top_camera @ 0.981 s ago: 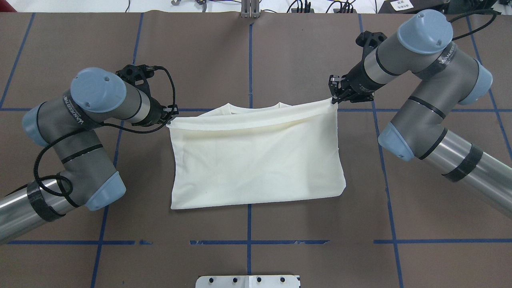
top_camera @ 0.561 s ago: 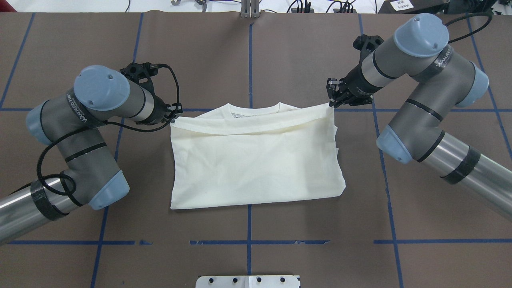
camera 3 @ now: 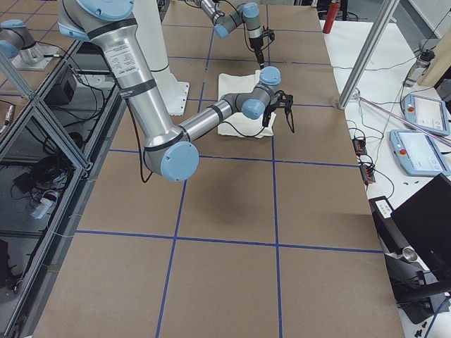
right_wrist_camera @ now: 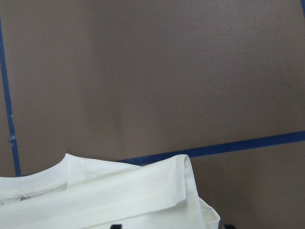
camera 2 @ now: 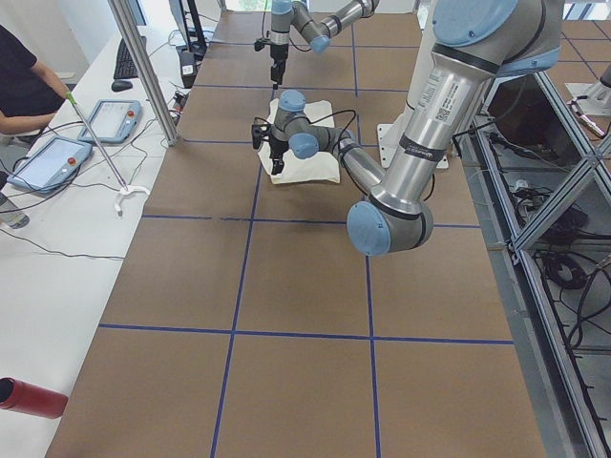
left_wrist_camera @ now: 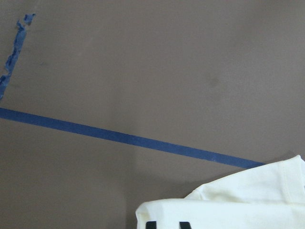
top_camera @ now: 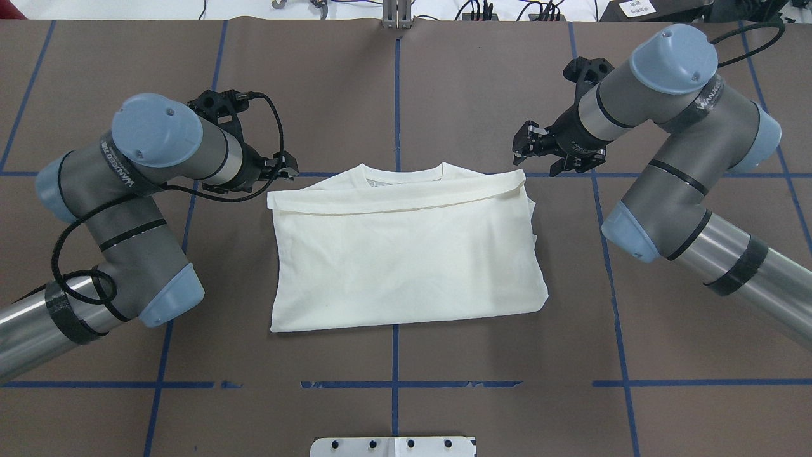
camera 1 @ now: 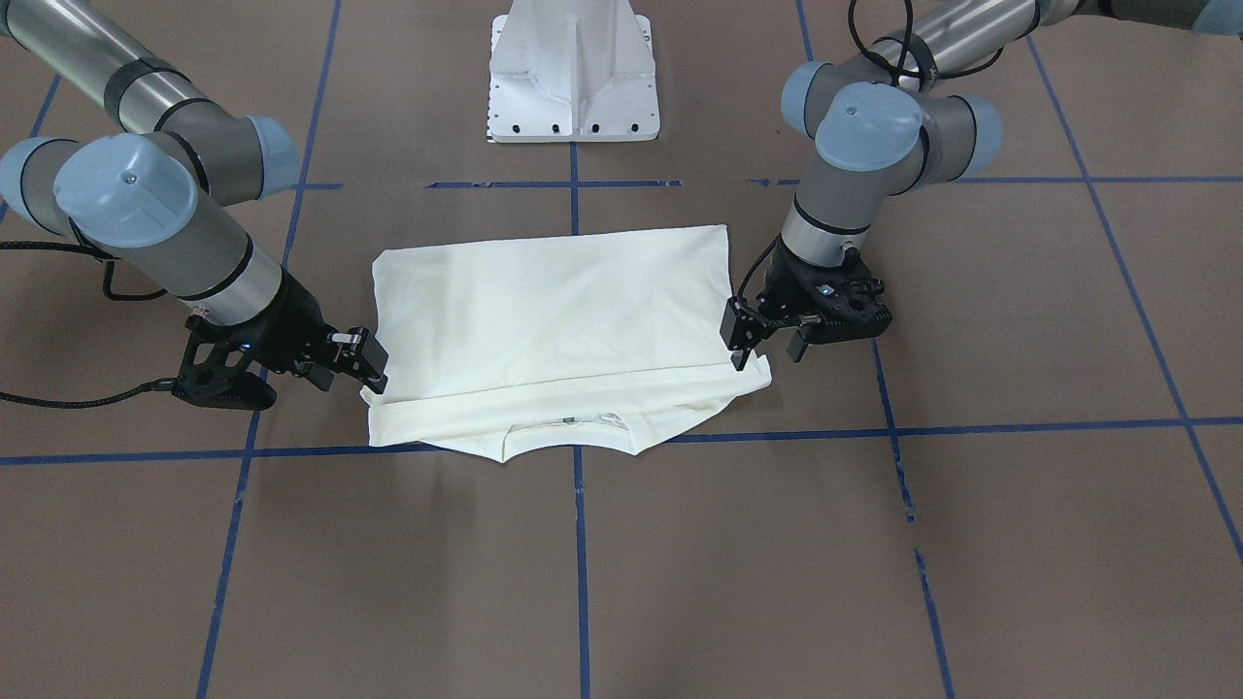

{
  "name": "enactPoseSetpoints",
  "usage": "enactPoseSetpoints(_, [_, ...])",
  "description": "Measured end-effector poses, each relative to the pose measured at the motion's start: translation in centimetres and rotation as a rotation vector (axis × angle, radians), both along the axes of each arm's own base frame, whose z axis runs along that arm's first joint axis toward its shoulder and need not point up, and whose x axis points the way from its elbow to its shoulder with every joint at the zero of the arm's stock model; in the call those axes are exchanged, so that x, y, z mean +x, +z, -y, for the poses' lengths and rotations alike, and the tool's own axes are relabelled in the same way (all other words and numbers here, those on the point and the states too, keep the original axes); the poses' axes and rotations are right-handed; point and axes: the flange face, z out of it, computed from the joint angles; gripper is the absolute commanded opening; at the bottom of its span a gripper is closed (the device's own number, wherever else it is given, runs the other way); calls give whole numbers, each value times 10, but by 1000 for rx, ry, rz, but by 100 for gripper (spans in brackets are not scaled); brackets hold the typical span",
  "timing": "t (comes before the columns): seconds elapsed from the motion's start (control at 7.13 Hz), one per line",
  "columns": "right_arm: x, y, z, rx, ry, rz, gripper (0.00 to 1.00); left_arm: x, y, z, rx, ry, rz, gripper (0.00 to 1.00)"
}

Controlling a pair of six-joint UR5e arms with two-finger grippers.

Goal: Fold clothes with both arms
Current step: 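Move the right gripper down to the folded shirt's side edge nearest it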

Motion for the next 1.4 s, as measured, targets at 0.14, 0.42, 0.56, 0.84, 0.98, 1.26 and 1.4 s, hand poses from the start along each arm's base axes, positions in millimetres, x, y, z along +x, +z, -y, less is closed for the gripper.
enactPoseSetpoints(0.14, [2,5,-20,-3,-7,2,100,-7,-9,-2,1,2,-9,100])
enactPoseSetpoints(0.42, [-14,21,-99,-28,-21,-18,100,-22,-30,-13,7,3,-26,100])
enactPoseSetpoints(0.56, [-31,27,-134,-29,-19,-42,99,-29,-41,-19,5,3,-25,100])
enactPoseSetpoints(0.84, [-57,33,-171,-18,-20,-71,96,-37,-54,-27,5,4,-27,100])
enactPoseSetpoints(0.98, [-64,35,-177,-17,-24,-79,94,-38,-56,-28,6,4,-28,100])
enactPoseSetpoints(1.26, [-72,42,-184,-22,-38,-92,80,-40,-60,-30,11,4,-34,100])
enactPoseSetpoints(1.4, [-74,42,-186,-25,-45,-93,59,-42,-61,-31,13,4,-37,100])
